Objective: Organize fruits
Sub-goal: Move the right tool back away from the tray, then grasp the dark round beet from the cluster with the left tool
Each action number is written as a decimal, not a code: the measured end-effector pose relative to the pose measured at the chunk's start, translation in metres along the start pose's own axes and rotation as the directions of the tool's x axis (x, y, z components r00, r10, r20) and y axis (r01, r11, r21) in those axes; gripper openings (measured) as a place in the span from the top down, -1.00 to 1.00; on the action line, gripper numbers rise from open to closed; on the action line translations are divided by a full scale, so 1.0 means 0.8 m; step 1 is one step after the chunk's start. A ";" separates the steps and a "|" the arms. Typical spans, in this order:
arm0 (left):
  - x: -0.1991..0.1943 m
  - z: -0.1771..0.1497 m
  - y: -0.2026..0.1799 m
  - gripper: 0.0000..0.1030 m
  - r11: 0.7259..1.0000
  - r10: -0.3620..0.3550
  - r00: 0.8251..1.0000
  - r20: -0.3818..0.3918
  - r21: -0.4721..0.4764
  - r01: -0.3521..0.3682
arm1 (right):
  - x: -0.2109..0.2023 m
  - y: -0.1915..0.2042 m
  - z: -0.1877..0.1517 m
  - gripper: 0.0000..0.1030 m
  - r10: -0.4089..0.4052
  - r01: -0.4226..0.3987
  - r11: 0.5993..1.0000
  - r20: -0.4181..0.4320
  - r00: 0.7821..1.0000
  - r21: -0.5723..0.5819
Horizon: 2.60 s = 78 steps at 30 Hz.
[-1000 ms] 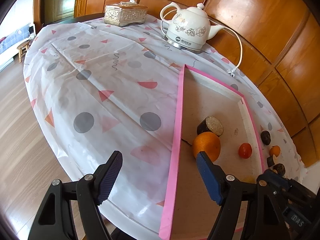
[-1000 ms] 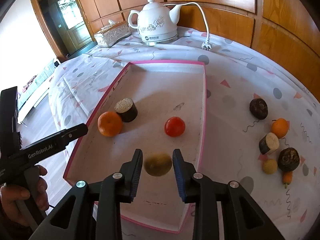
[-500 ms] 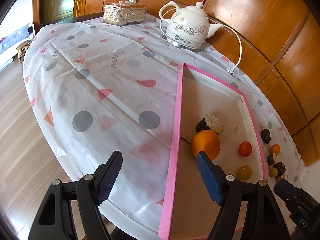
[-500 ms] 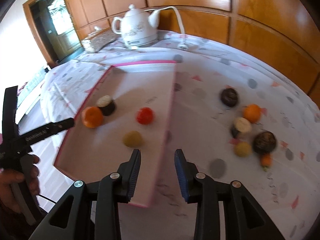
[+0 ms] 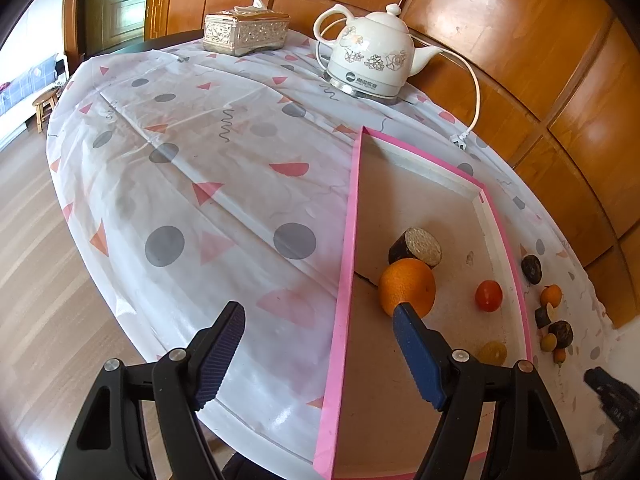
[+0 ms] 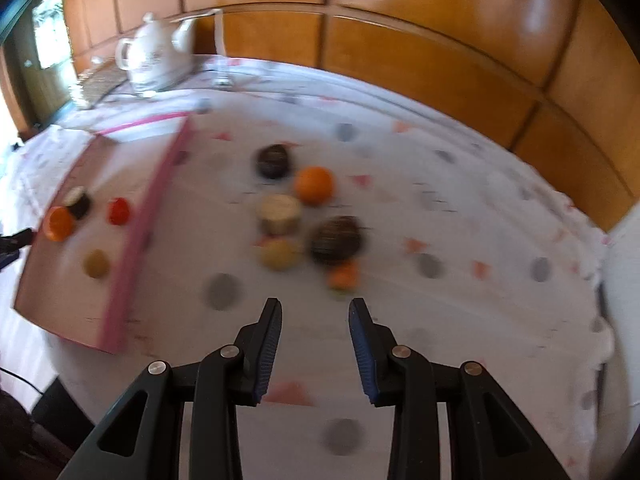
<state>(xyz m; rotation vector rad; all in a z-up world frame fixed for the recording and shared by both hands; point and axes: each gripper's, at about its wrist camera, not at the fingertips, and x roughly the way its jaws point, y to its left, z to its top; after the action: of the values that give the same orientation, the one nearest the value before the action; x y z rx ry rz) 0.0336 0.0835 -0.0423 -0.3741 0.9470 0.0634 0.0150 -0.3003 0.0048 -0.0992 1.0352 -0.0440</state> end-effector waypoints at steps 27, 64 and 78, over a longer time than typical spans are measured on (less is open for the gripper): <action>0.012 -0.004 -0.020 -0.49 0.997 0.043 0.999 -0.017 0.057 -0.042 | 0.012 -0.227 -0.029 0.32 -0.270 0.300 0.868 -0.130 0.954 0.396; -0.001 0.011 -0.076 -0.49 0.989 0.021 1.000 0.009 0.146 -0.022 | -0.001 -0.259 -0.040 0.32 -0.307 0.338 0.804 -0.146 0.940 0.488; 0.014 0.027 -0.207 -0.49 0.917 -0.125 0.992 -0.030 0.379 0.127 | -0.005 -0.266 -0.044 0.32 -0.245 0.266 0.798 -0.111 0.963 0.541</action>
<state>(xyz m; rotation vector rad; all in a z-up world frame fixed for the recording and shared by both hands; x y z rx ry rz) 0.0926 -0.0652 0.0072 -0.0739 0.9143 -0.2381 -0.0153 -0.5138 0.0126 0.2941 1.0033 -0.5951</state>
